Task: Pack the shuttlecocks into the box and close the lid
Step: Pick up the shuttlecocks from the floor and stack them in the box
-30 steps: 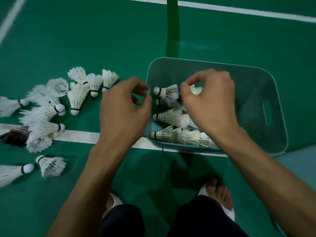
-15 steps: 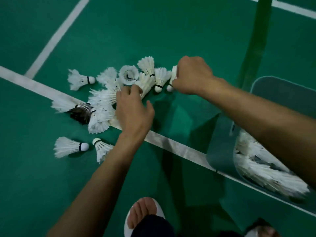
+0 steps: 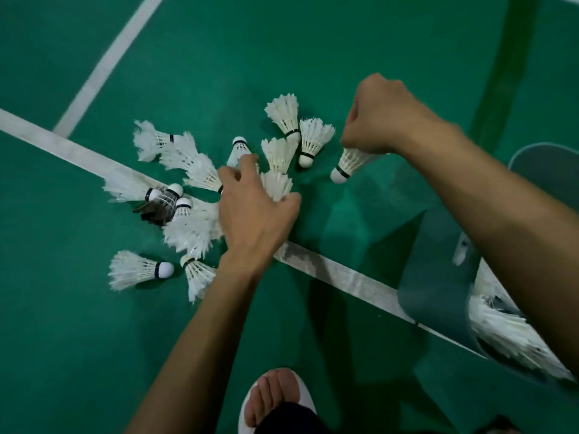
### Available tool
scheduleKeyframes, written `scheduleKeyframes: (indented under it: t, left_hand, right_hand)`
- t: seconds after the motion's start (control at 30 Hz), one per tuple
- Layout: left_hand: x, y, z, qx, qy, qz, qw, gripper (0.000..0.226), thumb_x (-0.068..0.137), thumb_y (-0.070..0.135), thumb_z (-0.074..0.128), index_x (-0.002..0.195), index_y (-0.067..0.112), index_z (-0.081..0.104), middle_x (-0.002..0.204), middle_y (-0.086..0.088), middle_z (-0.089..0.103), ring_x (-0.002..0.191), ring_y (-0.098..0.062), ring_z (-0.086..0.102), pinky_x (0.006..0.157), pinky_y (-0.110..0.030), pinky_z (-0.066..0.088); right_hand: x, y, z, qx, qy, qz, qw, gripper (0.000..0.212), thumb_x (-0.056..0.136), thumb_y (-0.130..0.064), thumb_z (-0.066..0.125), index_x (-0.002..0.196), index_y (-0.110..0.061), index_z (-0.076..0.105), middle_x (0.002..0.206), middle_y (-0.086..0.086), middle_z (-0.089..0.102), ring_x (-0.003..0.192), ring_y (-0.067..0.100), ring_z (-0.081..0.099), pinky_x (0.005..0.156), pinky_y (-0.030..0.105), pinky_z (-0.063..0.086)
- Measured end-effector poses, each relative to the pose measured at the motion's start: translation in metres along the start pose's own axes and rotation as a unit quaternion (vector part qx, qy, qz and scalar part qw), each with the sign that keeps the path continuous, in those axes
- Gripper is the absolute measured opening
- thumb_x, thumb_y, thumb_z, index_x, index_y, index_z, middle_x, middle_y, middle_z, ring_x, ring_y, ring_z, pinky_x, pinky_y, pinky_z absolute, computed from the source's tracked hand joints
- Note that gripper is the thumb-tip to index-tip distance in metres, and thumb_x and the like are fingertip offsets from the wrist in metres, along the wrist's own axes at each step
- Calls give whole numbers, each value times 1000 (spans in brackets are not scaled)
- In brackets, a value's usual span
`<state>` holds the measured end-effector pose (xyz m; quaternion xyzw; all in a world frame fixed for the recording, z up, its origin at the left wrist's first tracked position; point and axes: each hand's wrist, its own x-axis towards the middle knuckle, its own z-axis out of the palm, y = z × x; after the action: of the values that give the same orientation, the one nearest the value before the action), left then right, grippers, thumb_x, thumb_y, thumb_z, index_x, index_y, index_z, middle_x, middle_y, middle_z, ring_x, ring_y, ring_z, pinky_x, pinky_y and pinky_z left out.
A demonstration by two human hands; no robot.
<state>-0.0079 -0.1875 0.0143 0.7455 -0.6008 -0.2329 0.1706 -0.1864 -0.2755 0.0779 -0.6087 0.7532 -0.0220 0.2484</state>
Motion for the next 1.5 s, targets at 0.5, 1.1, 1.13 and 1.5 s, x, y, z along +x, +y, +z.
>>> scheduleKeyframes:
  t: [0.5, 1.1, 1.13, 1.5]
  left_hand:
    - [-47, -7, -4, 20, -81, 65, 994, 60, 73, 21, 58, 131, 28, 45, 109, -6, 47, 76, -27, 55, 69, -38, 47]
    - [-94, 149, -5, -93, 164, 79, 979, 31, 67, 44, 68, 90, 24, 73, 85, 6, 72, 73, -12, 62, 62, -23, 40]
    - [-100, 166, -14, -114, 179, 100, 972, 30, 67, 46, 65, 88, 25, 71, 84, 9, 69, 72, -9, 62, 61, -23, 40]
    - [-172, 239, 47, -76, -41, 266, 960, 19, 72, 38, 75, 85, 26, 68, 83, 4, 71, 76, -22, 67, 67, -34, 56]
  right_hand:
    - [-116, 48, -76, 157, 151, -30, 975, 18, 80, -19, 70, 83, -4, 80, 81, 19, 74, 57, 12, 50, 59, 37, 51]
    - [-257, 232, -109, 275, 278, 269, 880, 58, 91, -52, 44, 85, -5, 78, 84, 21, 73, 72, 30, 62, 86, 45, 53]
    - [-262, 241, -108, 237, 268, 288, 888, 58, 93, -49, 41, 93, -2, 76, 93, 23, 72, 83, 35, 64, 89, 42, 51]
    - [-244, 260, -77, 295, 213, 329, 871, 38, 104, -40, 40, 79, -14, 52, 91, 3, 60, 92, 28, 59, 81, 36, 45]
